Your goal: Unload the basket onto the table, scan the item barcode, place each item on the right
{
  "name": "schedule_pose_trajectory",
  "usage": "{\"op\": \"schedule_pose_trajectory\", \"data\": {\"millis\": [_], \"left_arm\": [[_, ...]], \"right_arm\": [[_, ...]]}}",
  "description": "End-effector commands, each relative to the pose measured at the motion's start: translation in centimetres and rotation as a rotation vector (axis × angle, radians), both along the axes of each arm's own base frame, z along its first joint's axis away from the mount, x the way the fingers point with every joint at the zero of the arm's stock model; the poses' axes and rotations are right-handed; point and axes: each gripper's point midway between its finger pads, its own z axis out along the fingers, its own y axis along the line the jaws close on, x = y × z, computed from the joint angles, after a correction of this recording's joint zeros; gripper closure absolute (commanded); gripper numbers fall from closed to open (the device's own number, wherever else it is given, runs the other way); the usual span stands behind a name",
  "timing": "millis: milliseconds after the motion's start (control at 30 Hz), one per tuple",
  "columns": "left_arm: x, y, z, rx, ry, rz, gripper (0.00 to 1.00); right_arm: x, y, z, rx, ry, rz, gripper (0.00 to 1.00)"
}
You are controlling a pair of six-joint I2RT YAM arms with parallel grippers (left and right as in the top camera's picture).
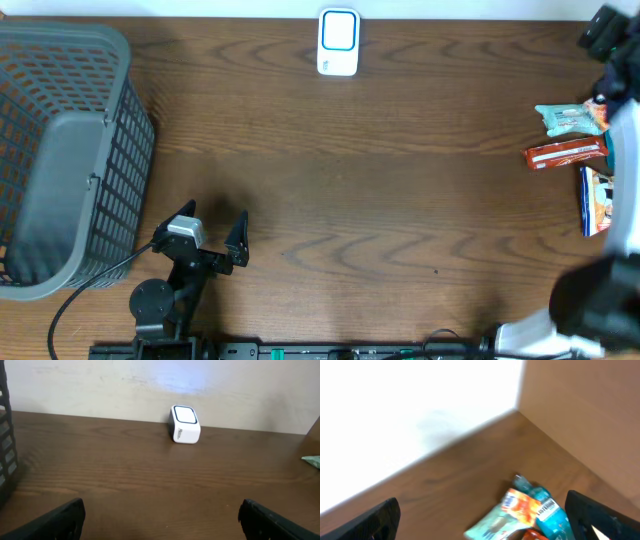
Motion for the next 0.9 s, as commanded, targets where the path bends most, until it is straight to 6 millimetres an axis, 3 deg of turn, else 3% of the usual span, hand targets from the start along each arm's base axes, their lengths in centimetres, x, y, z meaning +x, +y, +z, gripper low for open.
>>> {"op": "schedule_pose_trajectory", "data": {"millis": [0, 133, 200, 433, 633, 767, 867], "left_arm": [[-0.1, -0.2, -1.7, -0.005, 0.042, -0.015, 0.02], [-0.1, -0.2, -1.7, -0.005, 0.042, -0.015, 0.02], [-0.1, -0.2, -1.7, -0.005, 0.042, -0.015, 0.02], [-0.1, -0.2, -1.6, -0.005, 0.042, -0.015, 0.02], [-0.1, -0.2, -1.7, -0.005, 0.042, -0.015, 0.02], [-0.1, -0.2, -1.6, -0.005, 0.042, -0.015, 0.02], [-0.1, -0.2, -1.7, -0.005, 0.042, -0.015, 0.02]], "right_arm": [[-2.5, 5.2, 5.8, 0.065, -0.120, 0.203, 0.01], [-7.1, 7.7, 11.0, 0.062, -0.218, 0.253, 0.01], [-9.5, 8.3, 12.6, 0.071, -0.249, 0.245, 0.01], [-17.0, 10.3, 15.1, 0.062, -0.269, 0.247, 0.01], [-21.8, 11.6, 13.9, 0.087, -0.206, 0.242, 0.01], [-24.6, 12.4, 11.6, 0.124, -0.115, 0.234, 0.01], [-27.2, 13.1, 8.3, 0.180, 0.025, 0.222, 0.01]]}}
